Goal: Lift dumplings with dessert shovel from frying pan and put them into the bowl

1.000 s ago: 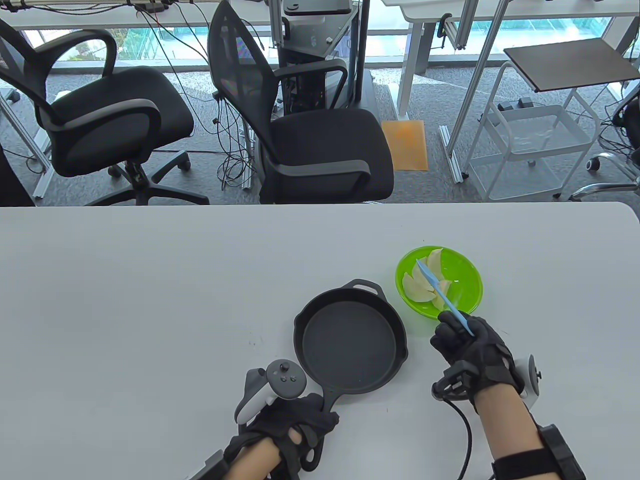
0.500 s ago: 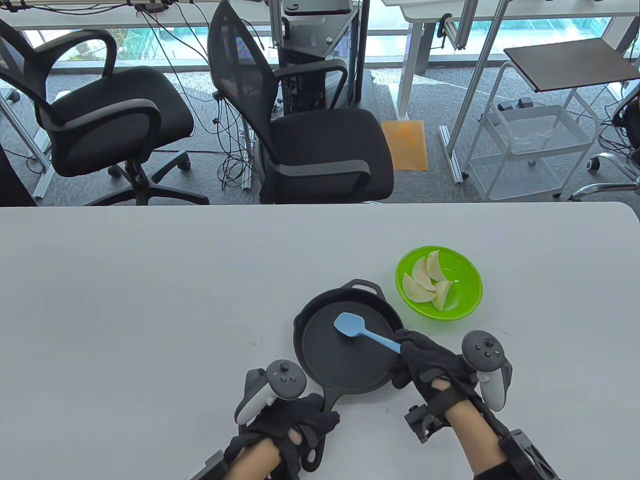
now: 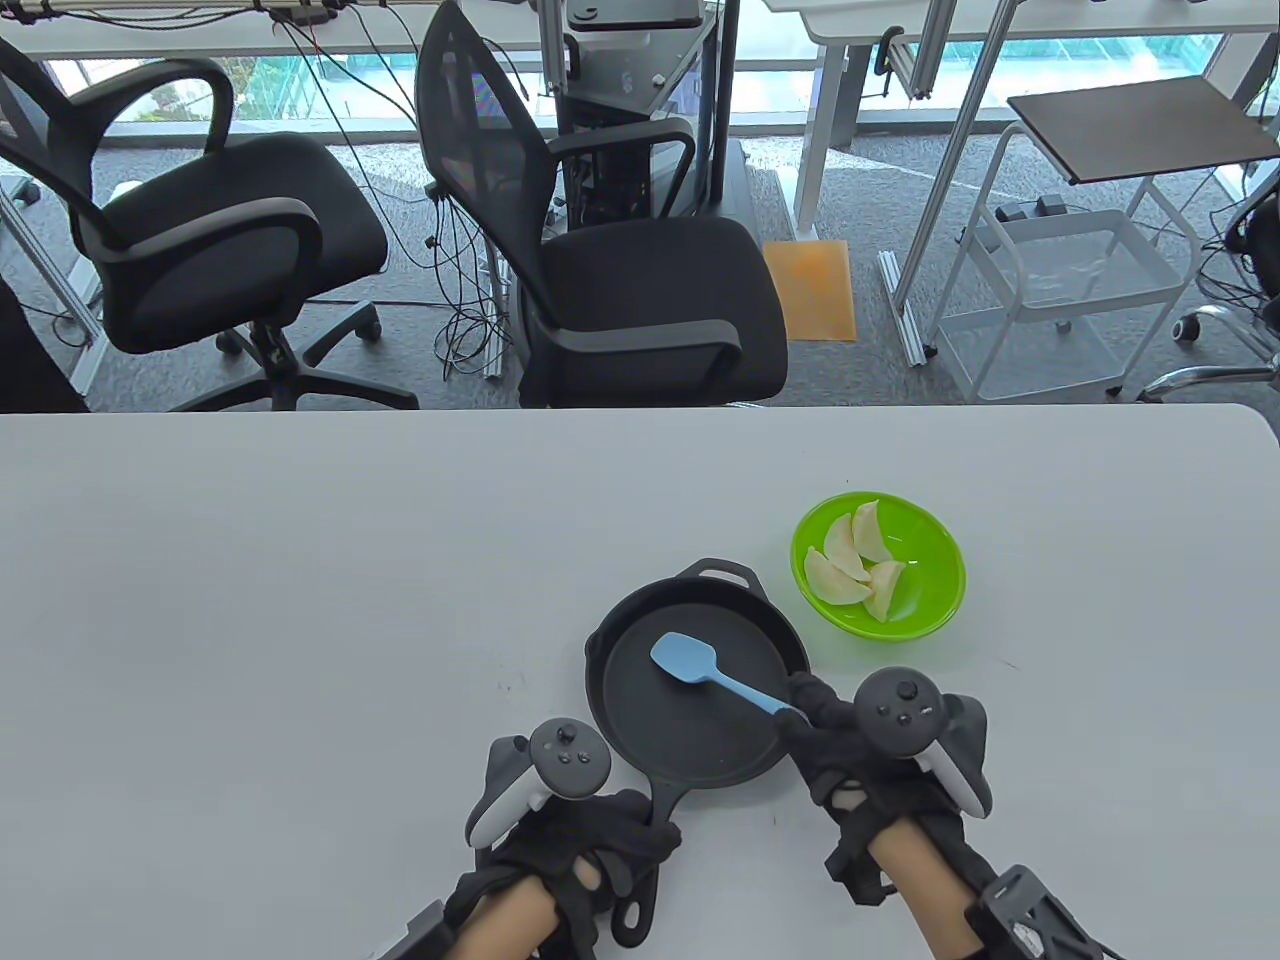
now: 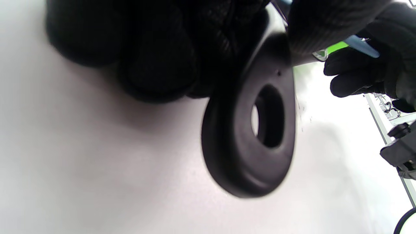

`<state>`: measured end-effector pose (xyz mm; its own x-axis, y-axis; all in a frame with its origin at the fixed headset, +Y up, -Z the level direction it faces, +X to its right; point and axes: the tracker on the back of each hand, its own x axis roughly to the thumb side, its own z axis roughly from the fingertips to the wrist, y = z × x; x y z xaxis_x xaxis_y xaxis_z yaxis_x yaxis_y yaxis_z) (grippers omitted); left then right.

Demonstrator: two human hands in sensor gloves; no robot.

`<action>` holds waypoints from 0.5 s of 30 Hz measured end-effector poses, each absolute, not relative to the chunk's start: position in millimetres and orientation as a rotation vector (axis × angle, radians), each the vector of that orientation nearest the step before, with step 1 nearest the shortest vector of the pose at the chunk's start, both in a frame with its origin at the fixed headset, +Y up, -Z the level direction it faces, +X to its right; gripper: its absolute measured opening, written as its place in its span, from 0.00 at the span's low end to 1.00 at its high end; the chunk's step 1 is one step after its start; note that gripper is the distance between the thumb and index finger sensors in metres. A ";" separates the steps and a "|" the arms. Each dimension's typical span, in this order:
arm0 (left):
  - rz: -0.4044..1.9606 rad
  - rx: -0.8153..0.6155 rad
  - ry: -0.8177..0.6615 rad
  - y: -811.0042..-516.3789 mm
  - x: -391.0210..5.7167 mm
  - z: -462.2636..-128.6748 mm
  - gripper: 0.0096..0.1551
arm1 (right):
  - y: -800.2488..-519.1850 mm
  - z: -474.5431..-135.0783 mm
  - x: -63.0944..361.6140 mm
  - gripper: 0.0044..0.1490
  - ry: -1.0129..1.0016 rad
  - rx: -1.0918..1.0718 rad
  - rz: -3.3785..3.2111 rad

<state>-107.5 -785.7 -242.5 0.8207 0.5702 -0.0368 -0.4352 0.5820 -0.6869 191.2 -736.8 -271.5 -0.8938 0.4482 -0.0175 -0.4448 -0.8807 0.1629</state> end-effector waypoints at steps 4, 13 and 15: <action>0.519 -0.657 -0.122 -765.1 -120.8 -241.7 0.42 | -725.9 -266.5 197.6 0.52 0.267 0.007 2.714; 0.427 -0.140 -0.002 -705.0 -167.8 -236.5 0.51 | -680.0 -251.0 215.2 0.55 0.050 0.152 2.625; 0.432 0.015 -0.041 -695.9 -172.6 -233.5 0.53 | -668.5 -246.6 216.3 0.56 -0.107 0.219 2.658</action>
